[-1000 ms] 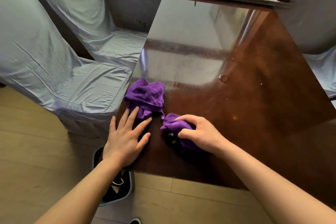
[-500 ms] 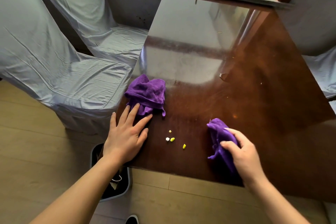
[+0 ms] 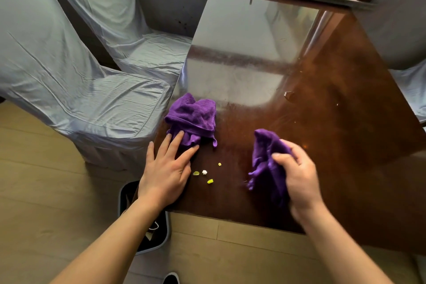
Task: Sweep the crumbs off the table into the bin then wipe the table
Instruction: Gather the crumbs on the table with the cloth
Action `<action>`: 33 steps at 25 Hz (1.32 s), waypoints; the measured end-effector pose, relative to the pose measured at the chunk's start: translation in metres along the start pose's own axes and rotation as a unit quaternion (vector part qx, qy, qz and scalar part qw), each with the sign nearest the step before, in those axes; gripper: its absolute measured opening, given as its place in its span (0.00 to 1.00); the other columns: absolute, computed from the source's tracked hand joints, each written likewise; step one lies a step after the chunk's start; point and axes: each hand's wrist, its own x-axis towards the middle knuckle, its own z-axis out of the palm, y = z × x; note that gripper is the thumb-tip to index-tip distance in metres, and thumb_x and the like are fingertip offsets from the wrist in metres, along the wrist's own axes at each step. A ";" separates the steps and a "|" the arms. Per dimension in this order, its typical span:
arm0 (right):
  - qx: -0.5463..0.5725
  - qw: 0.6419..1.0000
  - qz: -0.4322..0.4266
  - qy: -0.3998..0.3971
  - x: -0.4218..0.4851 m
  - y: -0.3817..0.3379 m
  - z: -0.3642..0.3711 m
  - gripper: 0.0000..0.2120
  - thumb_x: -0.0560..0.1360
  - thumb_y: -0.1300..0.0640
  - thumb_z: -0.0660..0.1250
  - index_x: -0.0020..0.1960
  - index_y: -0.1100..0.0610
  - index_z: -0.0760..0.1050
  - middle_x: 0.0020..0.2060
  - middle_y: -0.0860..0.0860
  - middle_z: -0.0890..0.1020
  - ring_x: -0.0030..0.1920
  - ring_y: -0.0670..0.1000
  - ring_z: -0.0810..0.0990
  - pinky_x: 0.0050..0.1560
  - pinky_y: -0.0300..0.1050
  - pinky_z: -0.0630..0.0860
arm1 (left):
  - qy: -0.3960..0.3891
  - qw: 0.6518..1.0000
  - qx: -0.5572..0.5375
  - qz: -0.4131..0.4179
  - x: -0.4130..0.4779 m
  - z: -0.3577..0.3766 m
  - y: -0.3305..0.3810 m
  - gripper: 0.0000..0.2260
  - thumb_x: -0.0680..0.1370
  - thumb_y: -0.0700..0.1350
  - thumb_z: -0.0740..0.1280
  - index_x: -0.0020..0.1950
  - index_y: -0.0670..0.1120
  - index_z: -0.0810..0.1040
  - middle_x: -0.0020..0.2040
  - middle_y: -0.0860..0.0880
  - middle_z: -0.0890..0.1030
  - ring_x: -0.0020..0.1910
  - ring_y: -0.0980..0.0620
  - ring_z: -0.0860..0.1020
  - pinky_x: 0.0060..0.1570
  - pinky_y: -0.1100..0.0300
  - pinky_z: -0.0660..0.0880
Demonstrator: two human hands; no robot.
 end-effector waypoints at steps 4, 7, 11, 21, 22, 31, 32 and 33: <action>-0.303 0.952 -0.025 0.014 0.051 -0.002 -0.023 0.17 0.71 0.52 0.70 0.59 0.47 0.78 0.54 0.49 0.84 0.54 0.57 0.81 0.49 0.45 0.74 | 0.002 1.000 -0.008 0.001 0.000 0.001 0.001 0.23 0.76 0.54 0.53 0.72 0.65 0.62 0.80 0.51 0.55 0.79 0.46 0.52 0.74 0.36 0.49; -0.454 0.884 -0.103 -0.037 0.047 0.006 0.006 0.21 0.70 0.52 0.69 0.63 0.51 0.78 0.57 0.55 0.84 0.54 0.61 0.79 0.53 0.50 0.75 | 0.001 1.000 -0.020 -0.004 0.001 0.000 0.002 0.23 0.76 0.53 0.54 0.72 0.64 0.64 0.80 0.51 0.56 0.78 0.46 0.53 0.74 0.36 0.50; -0.431 0.864 -0.197 -0.169 -0.003 0.015 0.055 0.25 0.67 0.46 0.64 0.63 0.50 0.78 0.54 0.50 0.85 0.47 0.53 0.78 0.51 0.46 0.75 | 0.003 0.999 -0.050 0.000 0.000 -0.004 0.001 0.24 0.76 0.51 0.55 0.72 0.63 0.64 0.79 0.51 0.58 0.78 0.47 0.54 0.74 0.37 0.49; -0.271 0.960 -0.064 -0.021 0.035 0.006 0.002 0.12 0.69 0.53 0.66 0.51 0.42 0.80 0.48 0.44 0.85 0.52 0.55 0.82 0.51 0.48 0.75 | 0.041 0.984 -0.175 -0.019 -0.004 -0.008 -0.003 0.23 0.75 0.38 0.62 0.69 0.53 0.73 0.76 0.50 0.66 0.76 0.50 0.61 0.76 0.42 0.48; -0.354 0.931 -0.088 -0.013 0.033 0.008 0.005 0.16 0.67 0.51 0.66 0.54 0.44 0.80 0.51 0.46 0.84 0.52 0.56 0.81 0.51 0.48 0.75 | 0.041 0.984 -0.175 -0.017 -0.004 -0.008 -0.003 0.22 0.75 0.39 0.62 0.69 0.53 0.74 0.76 0.50 0.66 0.76 0.50 0.61 0.76 0.42 0.48; -0.254 0.956 -0.142 -0.032 0.026 0.014 0.014 0.18 0.64 0.47 0.67 0.53 0.37 0.79 0.51 0.42 0.85 0.52 0.44 0.82 0.57 0.40 0.75 | 0.044 0.988 -0.150 -0.014 -0.005 -0.011 -0.002 0.23 0.73 0.44 0.59 0.67 0.54 0.76 0.75 0.50 0.68 0.75 0.49 0.62 0.75 0.42 0.51; -0.233 0.965 -0.122 0.006 0.041 0.013 0.002 0.17 0.64 0.46 0.67 0.53 0.37 0.79 0.50 0.43 0.85 0.51 0.45 0.82 0.57 0.43 0.76 | 0.046 0.989 -0.143 -0.012 -0.005 -0.011 -0.002 0.23 0.73 0.44 0.59 0.67 0.54 0.75 0.75 0.50 0.68 0.75 0.49 0.63 0.75 0.42 0.51; -0.231 0.965 -0.114 0.041 0.057 0.012 -0.013 0.18 0.64 0.46 0.67 0.54 0.39 0.79 0.51 0.45 0.85 0.52 0.48 0.82 0.57 0.47 0.77 | 0.048 0.989 -0.138 -0.009 -0.004 -0.009 -0.003 0.23 0.73 0.44 0.59 0.68 0.54 0.75 0.75 0.50 0.68 0.75 0.49 0.63 0.75 0.42 0.51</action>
